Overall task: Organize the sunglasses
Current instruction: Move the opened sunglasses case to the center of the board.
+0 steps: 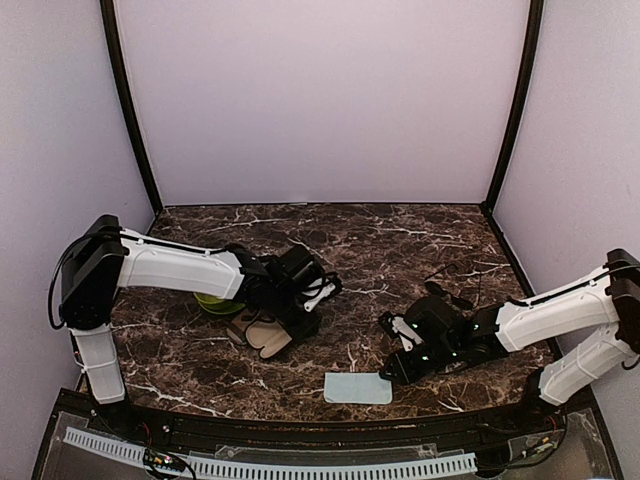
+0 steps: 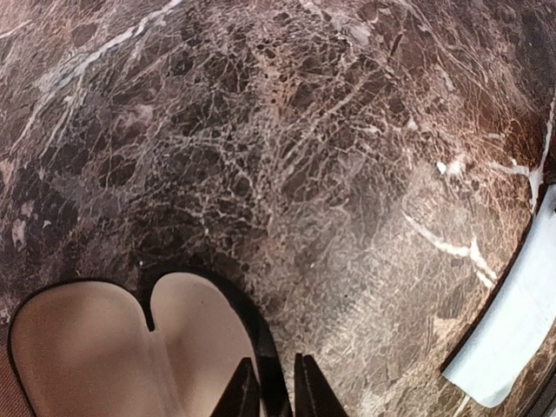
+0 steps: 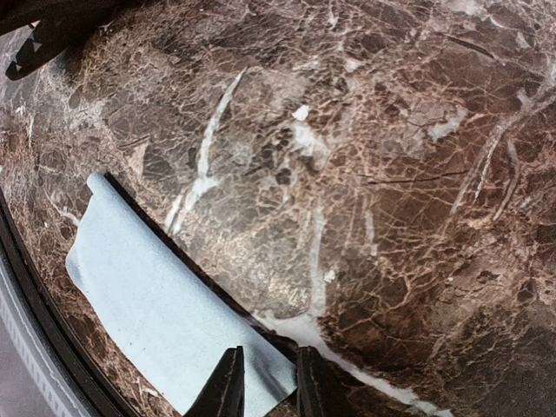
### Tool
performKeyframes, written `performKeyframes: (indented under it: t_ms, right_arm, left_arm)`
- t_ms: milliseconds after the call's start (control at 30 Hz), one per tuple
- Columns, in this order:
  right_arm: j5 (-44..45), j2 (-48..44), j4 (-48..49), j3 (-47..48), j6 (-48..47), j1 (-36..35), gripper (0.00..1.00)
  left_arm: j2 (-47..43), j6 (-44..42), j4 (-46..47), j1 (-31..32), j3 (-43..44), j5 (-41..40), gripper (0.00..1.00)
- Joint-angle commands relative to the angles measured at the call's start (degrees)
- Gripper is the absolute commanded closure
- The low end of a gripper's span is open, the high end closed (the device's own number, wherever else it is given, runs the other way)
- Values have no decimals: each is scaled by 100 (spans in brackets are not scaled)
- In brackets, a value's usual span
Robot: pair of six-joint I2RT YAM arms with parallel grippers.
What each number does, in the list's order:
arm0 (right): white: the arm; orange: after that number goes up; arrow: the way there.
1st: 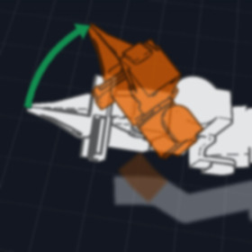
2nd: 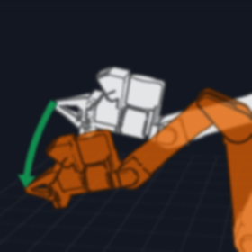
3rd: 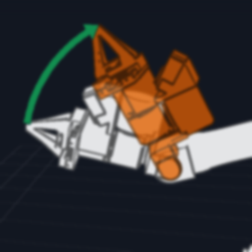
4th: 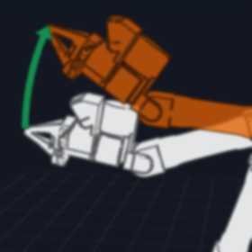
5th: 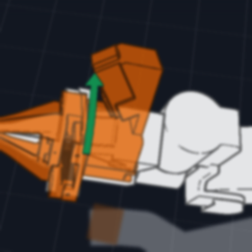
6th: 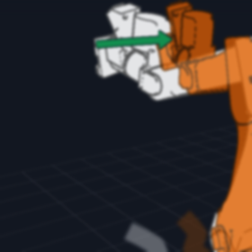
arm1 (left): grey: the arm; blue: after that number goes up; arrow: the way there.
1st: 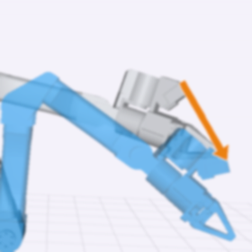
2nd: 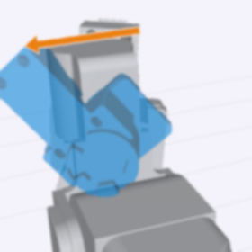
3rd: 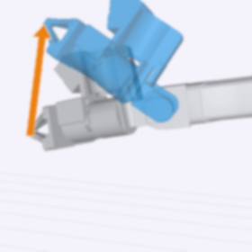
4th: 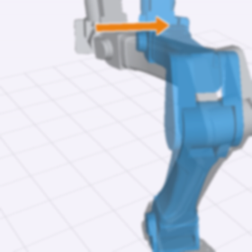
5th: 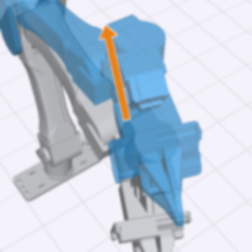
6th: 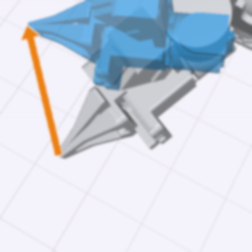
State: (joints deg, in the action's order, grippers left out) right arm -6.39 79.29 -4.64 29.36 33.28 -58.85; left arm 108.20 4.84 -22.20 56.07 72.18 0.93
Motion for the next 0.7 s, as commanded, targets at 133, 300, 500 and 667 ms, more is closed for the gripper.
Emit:
performKeyframes:
  t_ms: [133, 300, 500, 667]
  right_arm:
    - [47, -1, -193, 41, -54, 49, 78]
    - [33, 16, -174, 55, -56, 58, 78]
    - [15, 10, -155, 28, -50, 58, 78]
    - [9, 23, -169, 51, -65, 62, 78]
  left_arm:
    - [10, -993, -70, 294, 133, 530, 90]
    - [177, -1548, -101, 586, 232, 410, 92]
    - [202, -1895, -136, 600, 233, 410, 91]
    - [109, -2048, -103, 598, 166, 418, 83]
